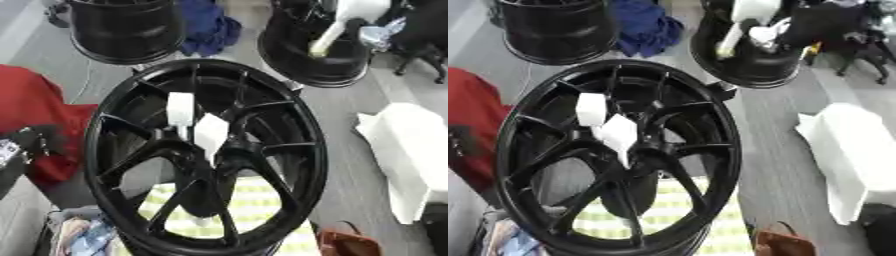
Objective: Pull the pin out of the wheel hub.
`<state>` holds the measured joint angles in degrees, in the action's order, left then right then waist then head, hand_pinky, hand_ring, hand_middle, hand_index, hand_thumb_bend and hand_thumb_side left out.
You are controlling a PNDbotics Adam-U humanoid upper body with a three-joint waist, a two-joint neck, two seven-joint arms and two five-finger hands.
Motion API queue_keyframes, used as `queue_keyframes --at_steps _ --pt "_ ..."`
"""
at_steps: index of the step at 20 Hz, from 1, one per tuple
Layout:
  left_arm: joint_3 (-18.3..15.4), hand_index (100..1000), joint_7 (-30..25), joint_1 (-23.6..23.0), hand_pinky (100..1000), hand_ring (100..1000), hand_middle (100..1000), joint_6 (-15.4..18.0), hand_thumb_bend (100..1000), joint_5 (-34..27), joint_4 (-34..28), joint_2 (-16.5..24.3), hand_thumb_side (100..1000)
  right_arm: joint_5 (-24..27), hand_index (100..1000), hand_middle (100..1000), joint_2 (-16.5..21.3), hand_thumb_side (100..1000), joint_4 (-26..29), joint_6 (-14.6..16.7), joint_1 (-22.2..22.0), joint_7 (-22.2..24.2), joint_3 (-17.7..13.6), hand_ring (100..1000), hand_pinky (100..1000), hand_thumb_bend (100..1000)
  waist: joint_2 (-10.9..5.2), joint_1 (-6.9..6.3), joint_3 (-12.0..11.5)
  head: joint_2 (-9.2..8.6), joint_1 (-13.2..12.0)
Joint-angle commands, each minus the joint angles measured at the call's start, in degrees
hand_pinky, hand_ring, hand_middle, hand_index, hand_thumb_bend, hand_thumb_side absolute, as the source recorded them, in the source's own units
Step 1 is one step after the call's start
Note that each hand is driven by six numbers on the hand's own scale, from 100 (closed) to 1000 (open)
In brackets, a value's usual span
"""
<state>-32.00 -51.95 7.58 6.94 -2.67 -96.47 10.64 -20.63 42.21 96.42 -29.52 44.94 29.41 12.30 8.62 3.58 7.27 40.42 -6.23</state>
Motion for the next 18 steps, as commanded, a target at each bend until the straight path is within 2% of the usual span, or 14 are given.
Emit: queue_keyframes --at_steps 1,2,4,8,11,16,18 --pt "-2.0 827 0.0 0.7 716 627 648 -0.2 100 0.0 -1.4 1.0 865 -2.9 900 735 -0.7 426 -3.7 -2.5 -2.0 -2.8 -5.2 741 701 325 -0.03 -0.49 1.1 -1.77 -1.9" --pt "-2.5 828 0.0 0.7 716 627 648 0.0 100 -0.1 -1.4 1.1 863 -3.8 935 798 -1.9 455 -5.1 -3.3 -3.4 -3.7 -6.6 787 747 354 0.22 -0.63 1.6 -1.98 -2.3" --pt "-3.2 827 0.0 0.9 716 627 648 0.2 100 -0.2 -1.3 1.2 862 -5.5 948 839 -4.5 493 -7.9 -5.1 -6.2 -5.4 -9.4 820 773 374 0.48 -0.86 2.3 -2.18 -2.9" --pt "-2.6 827 0.0 0.5 716 627 649 0.5 100 -0.1 -0.8 1.1 865 -9.0 942 842 -9.3 536 -13.6 -8.6 -11.9 -8.9 -15.1 819 766 367 -0.34 -0.83 1.7 -1.19 -2.3" --pt "-1.2 827 0.0 0.3 716 628 650 0.8 100 -0.1 -0.5 0.9 860 -11.6 924 817 -12.1 523 -12.1 -10.5 -16.2 -11.5 -19.3 796 744 334 -1.11 -0.93 0.2 -0.30 -1.0" --pt "0.7 827 0.0 0.3 716 628 650 1.3 100 -0.7 -0.3 0.7 859 -15.8 907 763 -18.5 499 -5.5 -7.2 -23.2 -15.9 -26.2 745 697 282 -1.81 -1.20 -2.5 0.52 1.6" --pt "1.4 827 0.0 0.3 716 629 651 1.5 100 -0.7 -0.1 0.5 859 -17.0 903 753 -21.2 495 -2.7 -5.5 -25.7 -17.6 -25.9 732 686 280 -1.89 -1.30 -3.2 0.73 2.1"
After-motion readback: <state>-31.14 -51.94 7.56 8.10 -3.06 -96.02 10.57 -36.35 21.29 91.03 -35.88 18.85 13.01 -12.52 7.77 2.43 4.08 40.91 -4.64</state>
